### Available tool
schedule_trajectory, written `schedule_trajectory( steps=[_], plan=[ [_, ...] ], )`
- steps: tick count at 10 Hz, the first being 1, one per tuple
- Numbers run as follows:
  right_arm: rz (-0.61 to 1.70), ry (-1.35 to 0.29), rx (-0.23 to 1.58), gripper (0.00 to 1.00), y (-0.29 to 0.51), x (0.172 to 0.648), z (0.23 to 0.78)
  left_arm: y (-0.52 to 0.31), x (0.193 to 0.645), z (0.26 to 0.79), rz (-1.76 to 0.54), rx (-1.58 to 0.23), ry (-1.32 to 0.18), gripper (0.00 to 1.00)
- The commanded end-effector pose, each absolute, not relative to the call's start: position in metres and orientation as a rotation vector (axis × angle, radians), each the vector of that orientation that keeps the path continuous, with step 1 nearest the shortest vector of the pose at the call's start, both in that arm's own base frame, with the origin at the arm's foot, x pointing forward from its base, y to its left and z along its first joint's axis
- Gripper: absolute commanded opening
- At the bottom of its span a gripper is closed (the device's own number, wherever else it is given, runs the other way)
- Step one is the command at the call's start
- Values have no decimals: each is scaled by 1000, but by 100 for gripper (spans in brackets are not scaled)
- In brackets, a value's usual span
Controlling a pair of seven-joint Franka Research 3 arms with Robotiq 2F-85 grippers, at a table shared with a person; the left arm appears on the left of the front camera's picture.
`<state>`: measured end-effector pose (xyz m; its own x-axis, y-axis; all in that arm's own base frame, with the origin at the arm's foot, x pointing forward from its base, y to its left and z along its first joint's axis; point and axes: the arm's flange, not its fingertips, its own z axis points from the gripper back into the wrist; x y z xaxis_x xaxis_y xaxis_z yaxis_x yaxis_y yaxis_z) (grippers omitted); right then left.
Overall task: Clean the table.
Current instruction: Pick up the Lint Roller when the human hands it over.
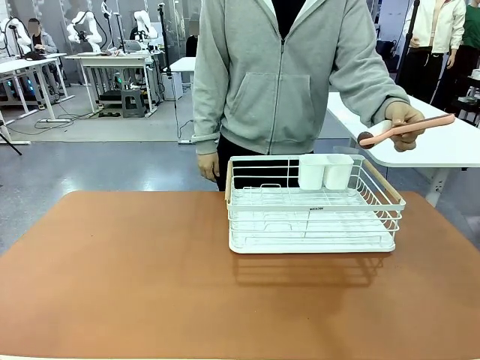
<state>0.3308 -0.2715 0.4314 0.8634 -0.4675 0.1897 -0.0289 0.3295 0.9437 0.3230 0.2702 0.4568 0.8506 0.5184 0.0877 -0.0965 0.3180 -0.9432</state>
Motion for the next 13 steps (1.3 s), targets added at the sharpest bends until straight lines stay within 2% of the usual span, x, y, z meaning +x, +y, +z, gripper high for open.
schedule_trajectory(
  steps=[1,4,6,8,13],
  plan=[
    [-301,-476,1212,100,-272,331,431,271,321,458,410,-1196,-414,100],
    [-455,-375,1121,100,-239,330,479,271,321,458,410,-1196,-414,100],
    [-581,-372,984,100,-195,344,511,271,321,458,410,-1196,-414,100],
    [-673,-367,947,100,-158,355,530,271,321,458,410,-1196,-414,100],
    [-770,-449,911,100,-72,369,524,271,321,458,410,-1196,-414,100]
  ],
)
